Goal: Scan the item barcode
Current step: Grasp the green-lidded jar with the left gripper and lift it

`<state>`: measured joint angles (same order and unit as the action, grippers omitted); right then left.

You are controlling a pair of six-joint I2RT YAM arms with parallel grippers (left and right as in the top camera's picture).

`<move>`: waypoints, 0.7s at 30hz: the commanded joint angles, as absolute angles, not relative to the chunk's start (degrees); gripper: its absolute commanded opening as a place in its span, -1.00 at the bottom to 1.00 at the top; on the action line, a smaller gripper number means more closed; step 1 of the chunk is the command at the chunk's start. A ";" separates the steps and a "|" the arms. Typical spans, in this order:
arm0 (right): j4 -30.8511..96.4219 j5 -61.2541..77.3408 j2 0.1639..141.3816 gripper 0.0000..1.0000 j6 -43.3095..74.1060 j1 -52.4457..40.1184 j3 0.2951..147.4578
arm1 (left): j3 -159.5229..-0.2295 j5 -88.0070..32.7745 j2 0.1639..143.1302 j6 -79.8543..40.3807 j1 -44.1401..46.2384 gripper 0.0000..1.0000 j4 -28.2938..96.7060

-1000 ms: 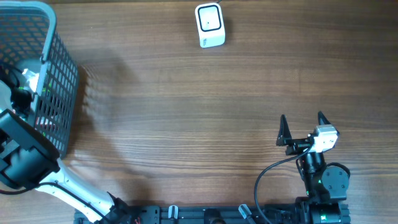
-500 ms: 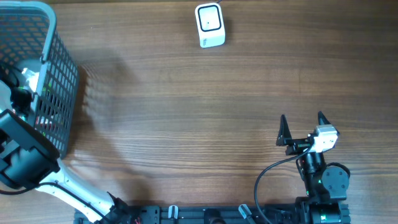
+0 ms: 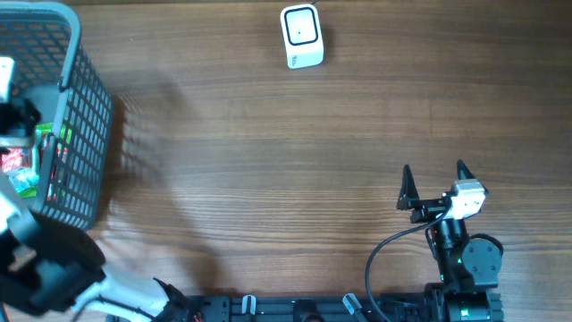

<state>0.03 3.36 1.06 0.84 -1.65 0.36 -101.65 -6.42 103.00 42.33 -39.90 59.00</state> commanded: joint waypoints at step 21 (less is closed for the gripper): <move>-0.12 2.81 1.02 1.00 1.63 -1.41 0.30 | -103.37 -6.17 73.65 19.53 -21.91 -0.20 56.47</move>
